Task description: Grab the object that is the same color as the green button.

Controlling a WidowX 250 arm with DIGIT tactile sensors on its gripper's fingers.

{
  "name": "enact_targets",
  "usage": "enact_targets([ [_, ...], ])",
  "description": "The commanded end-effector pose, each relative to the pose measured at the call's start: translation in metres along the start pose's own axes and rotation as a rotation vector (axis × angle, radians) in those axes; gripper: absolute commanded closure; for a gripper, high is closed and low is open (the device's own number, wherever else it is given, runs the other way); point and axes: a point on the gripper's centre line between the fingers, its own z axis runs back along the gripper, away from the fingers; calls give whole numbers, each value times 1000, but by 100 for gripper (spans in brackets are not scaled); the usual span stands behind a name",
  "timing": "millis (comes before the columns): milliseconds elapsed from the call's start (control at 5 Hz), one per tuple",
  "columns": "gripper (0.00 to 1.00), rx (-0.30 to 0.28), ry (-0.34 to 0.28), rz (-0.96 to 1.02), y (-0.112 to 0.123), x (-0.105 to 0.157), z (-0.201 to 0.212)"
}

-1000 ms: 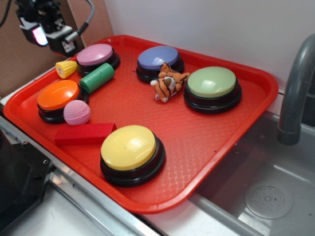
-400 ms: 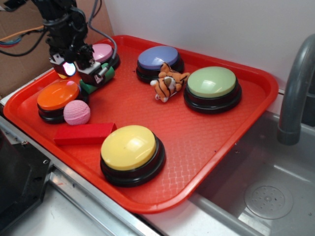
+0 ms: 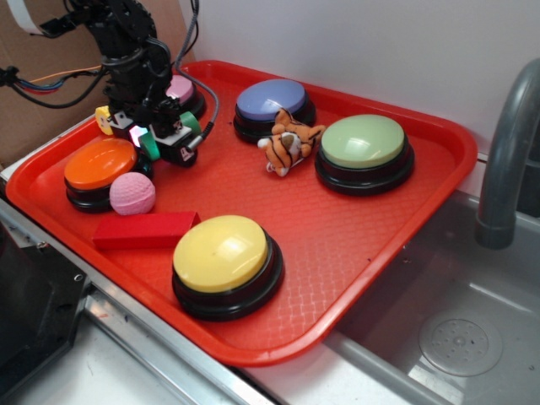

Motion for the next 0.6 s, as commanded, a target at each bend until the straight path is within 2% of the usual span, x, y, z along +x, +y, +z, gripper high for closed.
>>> enact_targets([
  [0, 100, 21, -49, -3, -8, 0, 11],
  [200, 100, -6, -65, -30, -16, 0, 25],
  [400, 100, -22, -88, -117, -38, 7, 53],
])
